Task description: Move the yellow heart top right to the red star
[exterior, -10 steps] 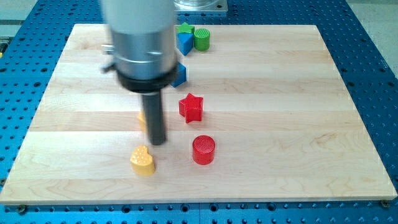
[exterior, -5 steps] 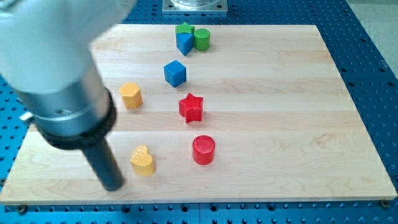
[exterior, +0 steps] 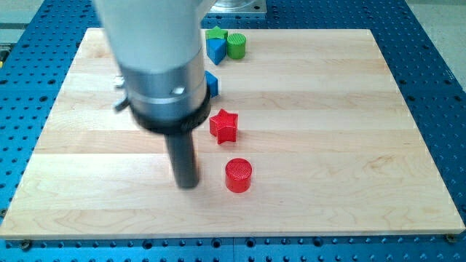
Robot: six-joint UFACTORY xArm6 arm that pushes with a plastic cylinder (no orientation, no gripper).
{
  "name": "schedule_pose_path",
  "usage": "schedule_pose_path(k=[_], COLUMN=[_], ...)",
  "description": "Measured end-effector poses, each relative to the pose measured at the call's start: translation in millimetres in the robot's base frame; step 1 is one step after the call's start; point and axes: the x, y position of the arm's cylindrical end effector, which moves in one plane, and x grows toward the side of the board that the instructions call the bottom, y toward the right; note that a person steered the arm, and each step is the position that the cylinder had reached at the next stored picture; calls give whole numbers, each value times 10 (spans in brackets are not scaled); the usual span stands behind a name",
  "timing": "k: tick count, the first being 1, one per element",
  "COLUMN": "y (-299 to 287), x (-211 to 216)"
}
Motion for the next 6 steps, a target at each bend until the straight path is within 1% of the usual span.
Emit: schedule_pose_path(k=[1,2,3,4,5,6], y=[-324,-323,-566,-491,-344,-99], x=[-732,-1227,-1004,-435,-788,-1265])
